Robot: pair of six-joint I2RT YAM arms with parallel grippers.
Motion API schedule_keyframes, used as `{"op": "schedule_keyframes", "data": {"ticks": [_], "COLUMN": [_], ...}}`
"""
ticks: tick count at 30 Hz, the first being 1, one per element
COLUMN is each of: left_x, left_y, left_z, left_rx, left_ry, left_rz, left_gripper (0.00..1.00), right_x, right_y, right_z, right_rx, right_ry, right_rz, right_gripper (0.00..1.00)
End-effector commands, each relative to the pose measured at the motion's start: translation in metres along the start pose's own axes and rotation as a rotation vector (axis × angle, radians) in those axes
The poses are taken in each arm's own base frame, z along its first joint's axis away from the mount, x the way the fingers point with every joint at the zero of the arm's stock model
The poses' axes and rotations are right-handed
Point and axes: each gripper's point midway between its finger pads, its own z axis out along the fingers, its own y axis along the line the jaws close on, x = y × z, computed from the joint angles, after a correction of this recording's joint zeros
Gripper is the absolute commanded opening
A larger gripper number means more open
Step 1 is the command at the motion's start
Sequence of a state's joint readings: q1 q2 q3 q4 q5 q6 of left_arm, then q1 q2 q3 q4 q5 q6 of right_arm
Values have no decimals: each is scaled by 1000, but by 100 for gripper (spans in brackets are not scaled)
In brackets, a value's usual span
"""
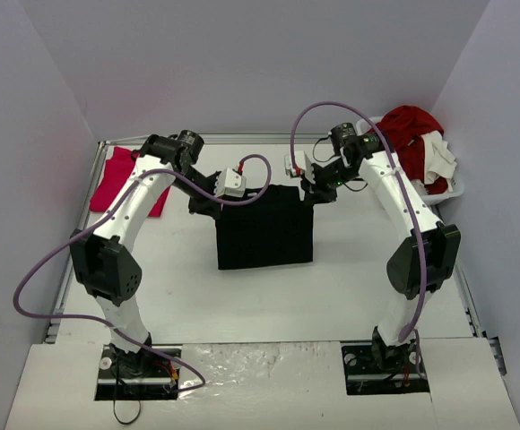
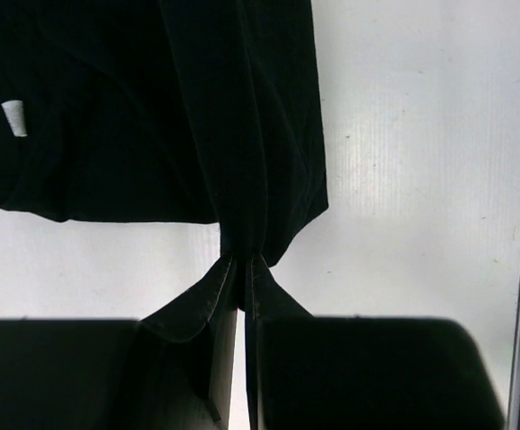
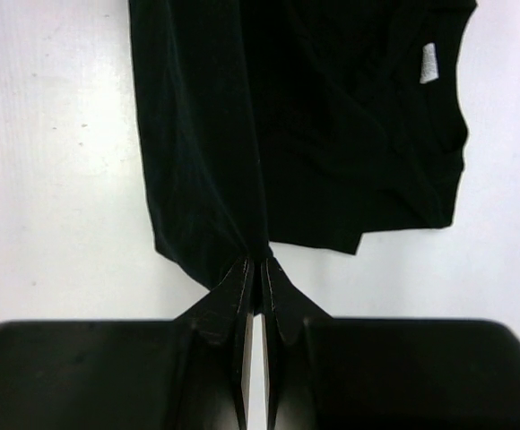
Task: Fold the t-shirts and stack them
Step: Fold the long partially folded tshirt into a neat square
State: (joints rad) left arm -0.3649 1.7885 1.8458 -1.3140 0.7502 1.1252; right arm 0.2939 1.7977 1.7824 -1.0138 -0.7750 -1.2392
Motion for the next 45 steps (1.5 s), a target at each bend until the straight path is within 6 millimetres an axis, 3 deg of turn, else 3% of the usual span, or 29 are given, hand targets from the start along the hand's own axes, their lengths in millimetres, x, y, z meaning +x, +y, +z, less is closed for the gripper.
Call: {"op": "schedule_keyframes", "data": {"ticks": [1, 6, 21, 29, 33, 34, 35, 36, 37, 38, 39, 40, 41, 45], "left_x": [3, 5, 26, 35, 47, 50, 50, 57, 59, 62, 63, 69, 71, 64], "left_y": [-19, -3, 41, 78, 98, 103, 118, 125, 132, 142, 171, 176, 184, 207], "left_z": [-16, -15, 4, 14, 28, 29, 32, 35, 37, 39, 38, 43, 43, 30], "left_rx": [64, 56, 80, 63, 47, 30, -16, -43, -74, -119, -232, -242, -260, -367], "left_ry": [29, 25, 31, 23, 35, 39, 32, 43, 38, 35, 34, 37, 39, 10], "left_rz": [-47, -49, -81, -78, -100, -103, -84, -98, -137, -148, -127, -154, -168, -193], "left_gripper": [2, 2, 2, 3, 3, 9, 33, 45, 50, 55, 71, 81, 89, 100], "right_x": [-3, 1, 35, 50, 60, 62, 65, 71, 77, 76, 84, 86, 88, 91], "right_y": [-14, -36, -86, -119, -143, -148, -152, -165, -170, -179, -193, -200, -205, -214], "right_z": [-5, -3, 31, 40, 55, 58, 61, 70, 76, 76, 86, 88, 90, 90], "right_rx": [11, 39, 25, 54, 78, 86, 96, 123, 129, 153, 194, 216, 227, 278], "right_ry": [-24, -35, -32, -33, -36, -37, -38, -41, -38, -41, -36, -35, -32, -6], "right_rz": [-11, -9, 28, 45, 50, 58, 86, 96, 110, 99, 141, 145, 143, 153], "right_gripper": [0, 0, 0, 0, 0, 0, 19, 25, 27, 39, 42, 41, 42, 43]}}
